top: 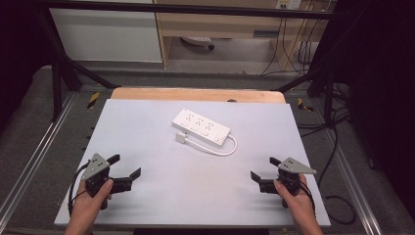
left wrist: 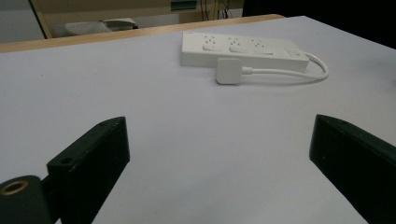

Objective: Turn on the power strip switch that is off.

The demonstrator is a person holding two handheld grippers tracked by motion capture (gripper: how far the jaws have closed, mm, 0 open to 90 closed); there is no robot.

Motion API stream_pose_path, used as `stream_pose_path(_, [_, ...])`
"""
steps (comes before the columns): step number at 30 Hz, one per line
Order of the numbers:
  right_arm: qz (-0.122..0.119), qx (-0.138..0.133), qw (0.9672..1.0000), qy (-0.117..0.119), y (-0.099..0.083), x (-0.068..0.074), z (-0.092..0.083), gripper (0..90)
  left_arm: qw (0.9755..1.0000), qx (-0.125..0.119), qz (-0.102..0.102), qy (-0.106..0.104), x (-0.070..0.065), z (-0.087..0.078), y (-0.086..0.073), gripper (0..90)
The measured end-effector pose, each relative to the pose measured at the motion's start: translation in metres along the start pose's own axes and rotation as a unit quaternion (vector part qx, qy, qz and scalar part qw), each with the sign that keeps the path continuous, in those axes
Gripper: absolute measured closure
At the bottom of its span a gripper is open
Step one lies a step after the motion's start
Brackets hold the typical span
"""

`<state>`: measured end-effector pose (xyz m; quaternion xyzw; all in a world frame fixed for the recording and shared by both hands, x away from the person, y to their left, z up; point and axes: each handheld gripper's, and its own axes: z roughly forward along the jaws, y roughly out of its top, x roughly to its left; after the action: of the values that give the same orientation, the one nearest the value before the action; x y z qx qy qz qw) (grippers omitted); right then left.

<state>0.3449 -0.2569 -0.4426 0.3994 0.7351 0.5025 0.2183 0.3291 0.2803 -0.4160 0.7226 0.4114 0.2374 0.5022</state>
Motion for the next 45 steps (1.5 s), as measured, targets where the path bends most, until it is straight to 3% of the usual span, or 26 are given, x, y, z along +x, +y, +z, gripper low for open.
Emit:
stream_pose_path(13, [0.007,-0.002,0.9999,-0.011,0.002,-0.002,-0.003,4.3,0.9999,0.006,0.007,-0.004,-0.002,0.002,-0.001,5.0])
stream_pose_path(21, [0.026,-0.002,0.9995,-0.015,0.006,-0.002,-0.004,3.9,0.9999,0.009,0.007,-0.005,-0.003,0.003,-0.001,5.0])
stream_pose_path(34, [0.010,0.007,0.9998,-0.013,0.012,0.005,-0.007,2.9,0.9997,0.008,0.020,-0.006,0.002,0.014,0.004,4.9])
stream_pose_path(37, [0.016,0.004,0.9998,-0.010,0.013,0.006,-0.007,2.8,0.9997,0.011,0.021,-0.004,0.004,0.017,0.004,5.3])
stream_pose_path(45, [0.013,0.000,0.9999,0.001,0.026,0.012,-0.009,2.3,0.9997,0.012,0.021,-0.002,0.002,0.006,-0.001,4.8])
